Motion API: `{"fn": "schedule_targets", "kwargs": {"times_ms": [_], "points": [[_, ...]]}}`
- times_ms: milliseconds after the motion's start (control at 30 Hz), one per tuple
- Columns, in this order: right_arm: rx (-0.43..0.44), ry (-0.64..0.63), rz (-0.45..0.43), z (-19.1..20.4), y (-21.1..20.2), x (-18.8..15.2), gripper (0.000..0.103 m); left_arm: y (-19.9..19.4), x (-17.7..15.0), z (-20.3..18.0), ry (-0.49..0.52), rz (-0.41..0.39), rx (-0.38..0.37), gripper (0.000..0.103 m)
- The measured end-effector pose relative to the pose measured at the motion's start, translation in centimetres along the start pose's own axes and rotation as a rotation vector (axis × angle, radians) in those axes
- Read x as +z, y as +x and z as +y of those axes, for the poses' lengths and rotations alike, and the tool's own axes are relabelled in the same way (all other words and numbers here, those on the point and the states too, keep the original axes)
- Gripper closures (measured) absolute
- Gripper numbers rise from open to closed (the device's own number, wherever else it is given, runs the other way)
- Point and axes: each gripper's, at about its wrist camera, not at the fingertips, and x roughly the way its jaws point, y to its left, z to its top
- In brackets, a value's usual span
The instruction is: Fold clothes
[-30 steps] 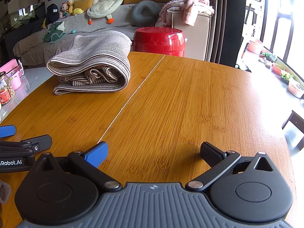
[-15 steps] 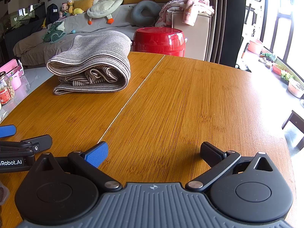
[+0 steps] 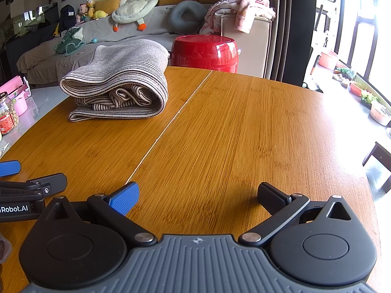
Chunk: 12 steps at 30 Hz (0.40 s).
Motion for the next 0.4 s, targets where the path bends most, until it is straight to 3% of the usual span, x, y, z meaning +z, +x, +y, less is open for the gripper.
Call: {"fn": "schedule_targets", "kwargs": {"times_ms": [267, 400], "points": [[-0.034, 0.025, -0.007, 0.1, -0.2, -0.2, 0.0, -0.1, 0.0, 0.3, -0.008, -0.005, -0.018, 0.0], [-0.061, 0.047, -0.016, 0.2, -0.3, -0.5, 0.0, -0.4, 0.0, 1.3, -0.04, -0.024, -0.081, 0.0]]}}
